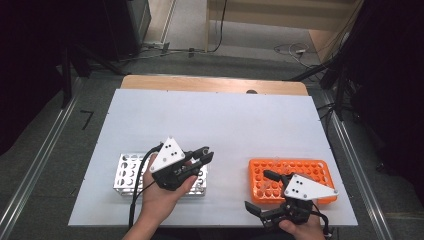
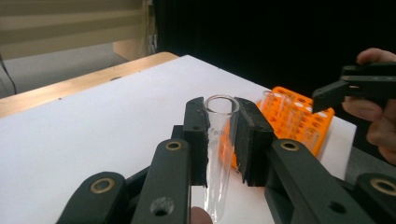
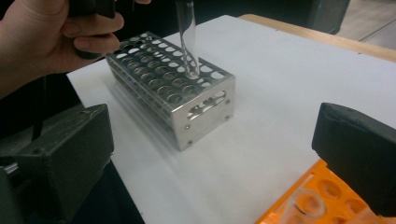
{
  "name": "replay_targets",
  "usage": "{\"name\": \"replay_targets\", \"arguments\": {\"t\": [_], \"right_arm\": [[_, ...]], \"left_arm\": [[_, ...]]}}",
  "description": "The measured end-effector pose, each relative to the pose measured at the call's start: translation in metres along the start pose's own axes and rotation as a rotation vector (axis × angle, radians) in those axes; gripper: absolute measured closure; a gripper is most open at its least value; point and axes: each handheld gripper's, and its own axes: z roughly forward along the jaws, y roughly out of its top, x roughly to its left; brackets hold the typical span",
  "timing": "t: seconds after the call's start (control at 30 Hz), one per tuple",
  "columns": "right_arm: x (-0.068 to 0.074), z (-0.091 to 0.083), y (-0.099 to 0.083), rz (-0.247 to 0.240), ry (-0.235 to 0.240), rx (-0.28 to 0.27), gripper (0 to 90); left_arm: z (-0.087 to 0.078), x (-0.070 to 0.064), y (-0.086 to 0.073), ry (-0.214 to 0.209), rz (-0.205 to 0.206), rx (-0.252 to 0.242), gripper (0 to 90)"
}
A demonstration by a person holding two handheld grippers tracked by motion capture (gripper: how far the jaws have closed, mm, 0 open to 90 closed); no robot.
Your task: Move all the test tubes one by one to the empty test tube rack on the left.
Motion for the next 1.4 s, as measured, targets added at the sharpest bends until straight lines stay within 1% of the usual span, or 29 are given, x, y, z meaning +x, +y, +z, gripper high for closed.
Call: {"name": "replay_targets", "arguments": {"t": [0.13, 0.33, 0.6, 0.67, 0.8, 0.9, 0.97, 1.03, 1.13, 1.33, 1.4], "right_arm": [[-0.006, -0.005, -0.001, 0.013, -0.015, -0.005, 0.0], [-0.017, -0.015, -0.002, 0.025, -0.044, -0.018, 0.0], [-0.030, -0.029, -0.005, 0.042, -0.078, -0.035, 0.0], [-0.033, -0.032, -0.005, 0.045, -0.085, -0.036, 0.0], [-0.038, -0.037, -0.007, 0.055, -0.102, -0.042, 0.0], [-0.041, -0.039, -0.007, 0.058, -0.113, -0.044, 0.0], [-0.042, -0.040, -0.007, 0.059, -0.118, -0.045, 0.0], [-0.043, -0.040, -0.008, 0.060, -0.121, -0.045, 0.0], [-0.044, -0.041, -0.008, 0.062, -0.125, -0.044, 0.0], [-0.046, -0.042, -0.009, 0.064, -0.130, -0.046, 0.0], [-0.046, -0.042, -0.009, 0.063, -0.132, -0.046, 0.0]], "left_arm": [[0.002, 0.010, 0.002, 0.020, -0.004, -0.004, 75.5], [0.010, 0.025, -0.001, 0.047, -0.020, -0.003, 75.5], [0.019, 0.035, -0.008, 0.074, -0.024, 0.020, 75.5], [0.020, 0.038, -0.010, 0.086, -0.023, 0.028, 75.5], [0.023, 0.041, -0.014, 0.097, -0.032, 0.032, 75.5], [0.026, 0.041, -0.018, 0.109, -0.029, 0.045, 75.5], [0.028, 0.042, -0.020, 0.113, -0.030, 0.055, 75.5], [0.030, 0.042, -0.022, 0.118, -0.022, 0.068, 75.6], [0.031, 0.041, -0.024, 0.123, -0.030, 0.079, 75.5], [0.034, 0.039, -0.027, 0.132, -0.015, 0.119, 75.5], [0.035, 0.039, -0.029, 0.133, -0.018, 0.132, 75.5]]}}
